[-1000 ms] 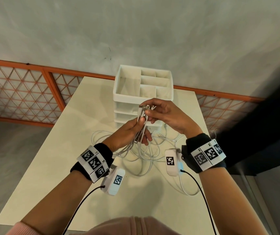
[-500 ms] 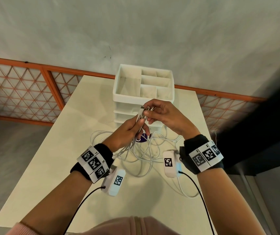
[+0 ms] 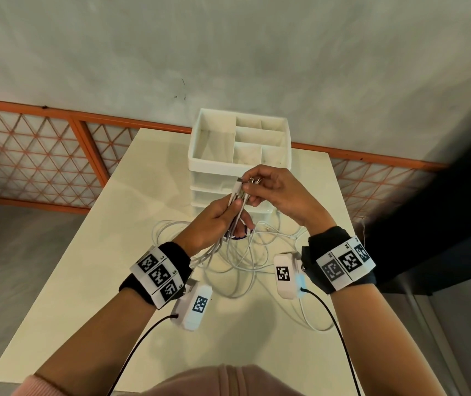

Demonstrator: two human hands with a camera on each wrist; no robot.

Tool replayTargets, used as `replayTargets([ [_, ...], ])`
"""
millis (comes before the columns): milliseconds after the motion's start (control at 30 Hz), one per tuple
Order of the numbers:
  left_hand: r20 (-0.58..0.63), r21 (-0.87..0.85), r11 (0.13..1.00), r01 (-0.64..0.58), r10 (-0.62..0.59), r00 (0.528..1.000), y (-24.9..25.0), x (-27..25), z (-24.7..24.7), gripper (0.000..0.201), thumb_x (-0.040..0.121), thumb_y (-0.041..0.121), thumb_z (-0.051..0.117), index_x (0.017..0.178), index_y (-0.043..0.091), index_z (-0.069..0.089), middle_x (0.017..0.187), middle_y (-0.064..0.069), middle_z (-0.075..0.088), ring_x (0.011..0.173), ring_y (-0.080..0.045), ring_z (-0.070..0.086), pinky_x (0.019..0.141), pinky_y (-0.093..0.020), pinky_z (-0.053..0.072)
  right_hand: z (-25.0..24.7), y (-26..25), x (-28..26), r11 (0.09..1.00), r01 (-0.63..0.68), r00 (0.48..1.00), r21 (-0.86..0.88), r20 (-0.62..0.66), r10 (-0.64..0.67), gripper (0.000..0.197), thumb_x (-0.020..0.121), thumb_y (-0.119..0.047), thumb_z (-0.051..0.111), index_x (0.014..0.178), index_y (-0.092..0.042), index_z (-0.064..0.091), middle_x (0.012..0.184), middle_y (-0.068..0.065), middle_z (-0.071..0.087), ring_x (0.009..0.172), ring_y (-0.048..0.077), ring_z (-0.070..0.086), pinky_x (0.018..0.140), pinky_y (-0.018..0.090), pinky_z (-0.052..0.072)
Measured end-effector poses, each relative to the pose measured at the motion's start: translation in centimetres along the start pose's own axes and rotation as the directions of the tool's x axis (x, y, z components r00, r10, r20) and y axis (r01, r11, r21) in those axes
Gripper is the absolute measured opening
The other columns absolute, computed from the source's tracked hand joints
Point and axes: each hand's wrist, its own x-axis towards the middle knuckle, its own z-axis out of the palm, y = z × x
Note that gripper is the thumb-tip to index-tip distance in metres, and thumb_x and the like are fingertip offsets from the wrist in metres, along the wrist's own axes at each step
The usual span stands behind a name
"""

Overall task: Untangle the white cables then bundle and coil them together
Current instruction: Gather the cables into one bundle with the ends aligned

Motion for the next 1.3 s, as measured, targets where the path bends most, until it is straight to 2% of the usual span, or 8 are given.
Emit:
replayTargets([
  [167,-0.057,0.005,1.0,0.009,-0.008,0.998,0.1,0.0,0.4,0.03,0.103,0.028,0.03,0.093,0.012,0.054,0.062,0.003,0.065,0.043,-0.01,0.046,0.048,-0.018,0.04,-0.3,-0.3,-0.5,1.0,-0.002,1.0,-0.001,0.029,0.002,0.031,0.086,-0.01,0.066,0.117,-0.007,0.065,0.081,0.015,0.069,0.067,0.015,0.066,0.07,0.018,0.054],
  [400,-0.025,0.0,1.0,0.017,-0.017,1.0,0.5,-0.3,0.6,0.026,0.102,0.033,0.029,0.098,0.023,0.053,0.061,-0.005,0.062,0.039,-0.012,0.046,0.046,-0.021,0.04,-0.6,-0.4,-0.5,0.999,-0.051,0.997,0.005,0.055,0.051,0.037,0.082,-0.006,0.07,0.118,-0.003,0.064,0.092,0.014,0.07,0.075,0.017,0.067,0.072,0.019,0.056],
  [600,0.031,-0.034,0.999,0.033,-0.032,0.999,0.3,-0.1,0.9,0.027,0.103,0.032,0.026,0.087,0.02,0.045,0.059,0.003,0.037,0.045,-0.006,0.028,0.05,-0.024,0.029,-0.5,-0.5,-0.6,1.0,0.004,0.995,-0.029,0.1,-0.001,0.034,0.087,-0.008,0.064,0.121,-0.006,0.062,0.091,0.019,0.067,0.076,0.023,0.064,0.075,0.025,0.056],
  [700,0.052,-0.04,0.998,0.048,-0.045,0.998,0.0,0.1,0.9,0.025,0.102,0.033,0.026,0.094,0.017,0.044,0.063,0.006,0.031,0.049,-0.005,0.026,0.05,-0.02,0.027,-0.3,-0.7,-0.9,0.999,0.036,0.997,0.006,0.068,-0.037,0.03,0.091,-0.009,0.06,0.121,-0.007,0.061,0.084,0.012,0.06,0.073,0.02,0.063,0.071,0.024,0.056],
  [800,0.03,-0.027,0.997,0.077,-0.077,0.997,-0.5,0.2,0.9,0.022,0.102,0.031,0.028,0.103,0.012,0.039,0.066,0.006,0.028,0.052,-0.005,0.024,0.049,-0.017,0.027,-0.3,-1.1,-1.1,0.999,0.046,0.999,-0.018,0.028,-0.045,0.027,0.093,-0.021,0.057,0.119,-0.014,0.062,0.104,0.011,0.06,0.08,0.018,0.066,0.072,0.025,0.056],
  [900,0.034,0.004,0.996,0.088,-0.088,0.996,-0.8,0.3,0.9,0.023,0.101,0.033,0.032,0.119,0.02,0.036,0.067,0.007,0.029,0.052,-0.004,0.025,0.05,-0.017,0.028,-0.3,-1.3,-1.0,0.99,0.067,0.997,-0.125,-0.027,-0.071,0.022,0.086,-0.026,0.068,0.107,-0.019,0.068,0.117,0.005,0.056,0.079,0.016,0.064,0.067,0.024,0.054],
  [1000,0.057,0.026,0.995,0.092,-0.093,0.994,-0.8,0.5,1.0,0.015,0.101,0.034,0.033,0.114,0.026,0.037,0.07,0.006,0.028,0.054,-0.004,0.026,0.053,-0.02,0.029,-0.1,-1.2,-0.8,0.974,0.095,0.993,-0.204,-0.054,-0.108,0.015,0.082,-0.025,0.072,0.095,-0.019,0.072,0.112,0.001,0.055,0.077,0.013,0.061,0.062,0.024,0.052],
  [1300,0.05,0.123,0.992,0.041,-0.047,0.998,-0.9,0.5,1.5,0.04,0.1,0.038,0.029,0.138,0.028,0.023,0.069,0.01,0.029,0.053,-0.003,0.034,0.061,-0.018,0.035,-0.1,-0.7,-0.7,0.991,0.072,0.991,-0.112,-0.109,-0.084,0.018,0.079,-0.012,0.075,0.094,-0.003,0.07,0.098,0.009,0.071,0.072,0.017,0.062,0.063,0.022,0.055],
])
